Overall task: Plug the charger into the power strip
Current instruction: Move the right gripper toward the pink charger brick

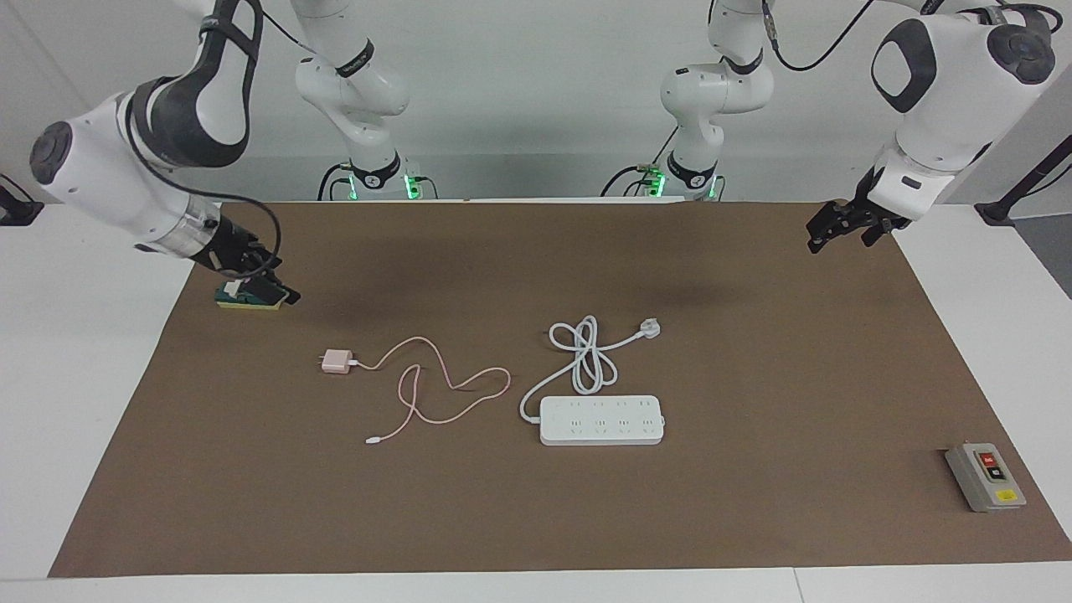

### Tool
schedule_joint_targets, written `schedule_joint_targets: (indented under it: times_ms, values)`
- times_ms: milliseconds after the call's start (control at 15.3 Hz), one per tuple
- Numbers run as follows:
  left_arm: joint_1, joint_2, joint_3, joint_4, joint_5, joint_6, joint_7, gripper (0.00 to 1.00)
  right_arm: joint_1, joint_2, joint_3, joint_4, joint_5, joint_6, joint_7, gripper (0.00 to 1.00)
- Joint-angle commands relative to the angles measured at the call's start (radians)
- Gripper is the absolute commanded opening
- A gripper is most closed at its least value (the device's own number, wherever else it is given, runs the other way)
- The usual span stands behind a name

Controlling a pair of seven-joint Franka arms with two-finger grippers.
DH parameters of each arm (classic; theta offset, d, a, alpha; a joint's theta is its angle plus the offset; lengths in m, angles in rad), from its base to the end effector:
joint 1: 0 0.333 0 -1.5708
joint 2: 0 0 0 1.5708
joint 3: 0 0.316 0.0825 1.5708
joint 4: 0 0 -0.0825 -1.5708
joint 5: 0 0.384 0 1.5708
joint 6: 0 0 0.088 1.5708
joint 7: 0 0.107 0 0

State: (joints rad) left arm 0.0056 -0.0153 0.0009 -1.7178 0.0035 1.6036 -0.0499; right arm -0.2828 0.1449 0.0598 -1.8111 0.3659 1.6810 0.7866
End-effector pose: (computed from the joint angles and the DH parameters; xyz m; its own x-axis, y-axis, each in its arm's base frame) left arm 0.5462 0.0039 0.5664 0.9936 0.0562 -0.0984 0.0557 -0.9984 -0.0084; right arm 0.5653 -0.0941 0.4454 0.4163 -0.7973 -0.4371 -0.8951 -0.4439 -0.0428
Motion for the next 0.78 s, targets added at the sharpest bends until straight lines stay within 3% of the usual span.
schedule_joint_targets:
  times_ms: [0,196,392,718]
  values:
    - [0.002,-0.014,0.004,-0.008,-0.010,0.009,0.009,1.00,-0.035,0.041,0.009,-0.028,0.076,0.054,0.075,1.00]
    - [0.002,-0.014,0.004,-0.008,-0.010,0.009,0.009,1.00,-0.055,0.168,0.005,-0.002,0.151,0.095,0.086,1.00]
    - [0.002,-0.014,0.004,-0.008,-0.010,0.009,0.009,1.00,-0.041,0.246,0.006,0.001,0.238,0.175,0.115,1.00]
    - [0.002,-0.014,0.004,-0.008,-0.010,0.009,0.009,1.00,-0.022,0.301,0.005,-0.002,0.261,0.167,0.117,1.00]
